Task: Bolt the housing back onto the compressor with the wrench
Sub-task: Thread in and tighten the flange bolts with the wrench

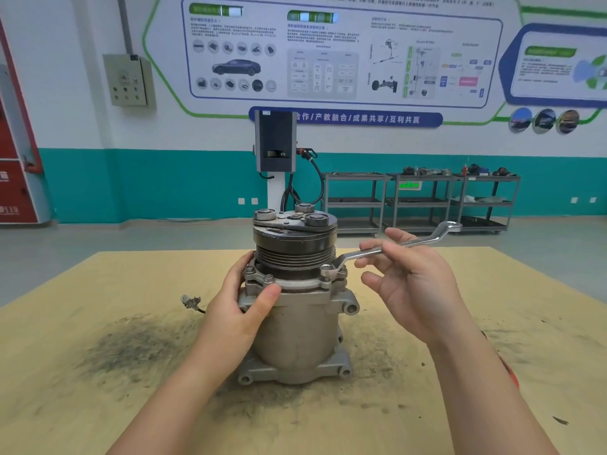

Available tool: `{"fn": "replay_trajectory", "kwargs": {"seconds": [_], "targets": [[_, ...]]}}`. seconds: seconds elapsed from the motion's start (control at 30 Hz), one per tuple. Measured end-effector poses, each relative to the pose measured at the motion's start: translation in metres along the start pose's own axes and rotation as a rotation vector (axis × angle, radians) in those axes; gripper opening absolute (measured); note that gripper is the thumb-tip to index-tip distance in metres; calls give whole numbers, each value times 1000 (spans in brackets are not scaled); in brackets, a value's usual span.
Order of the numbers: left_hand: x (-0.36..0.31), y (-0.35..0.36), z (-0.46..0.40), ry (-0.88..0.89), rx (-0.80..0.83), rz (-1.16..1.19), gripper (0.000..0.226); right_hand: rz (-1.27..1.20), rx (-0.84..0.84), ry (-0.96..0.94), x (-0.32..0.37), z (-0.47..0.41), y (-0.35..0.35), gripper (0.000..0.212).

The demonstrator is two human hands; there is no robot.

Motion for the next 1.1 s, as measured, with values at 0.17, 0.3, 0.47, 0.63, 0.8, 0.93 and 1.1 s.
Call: {"fn": "replay_trajectory", "kwargs": {"seconds": [0.17, 0.3, 0.47, 0.63, 0.8, 0.93, 1.1], "targets": [[1, 0, 0, -6, -1, -7, 73, 67, -40, -137, -6, 0, 5, 25], [2, -1, 0, -4, -4, -11, 75, 297, -177, -451, -28, 12, 20, 11], [5, -1, -1, 5, 4, 0, 69, 762, -63, -936, -54, 28, 39, 7], [13, -2, -4, 1, -4, 34, 64, 1080, 53, -952, -61, 36, 47, 10], [19, -3, -7, 15, 22, 87, 70, 1173, 144, -900, -59, 37, 58, 22], [11, -3, -4, 9, -2, -23, 59, 837, -9, -818, -36, 32, 55, 23], [5, -2, 0, -4, -2, -35, 60, 254, -197, -491, -20, 19, 31, 19]]}}
Point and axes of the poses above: each hand's wrist, its own z-axis away from the middle knuckle, its own y-axis out of the palm, x = y × z, the point moved 2 cm from there along -z, towards the middle knuckle, and after that the axes turned 13 degrees about x, right-handed, at the moved point
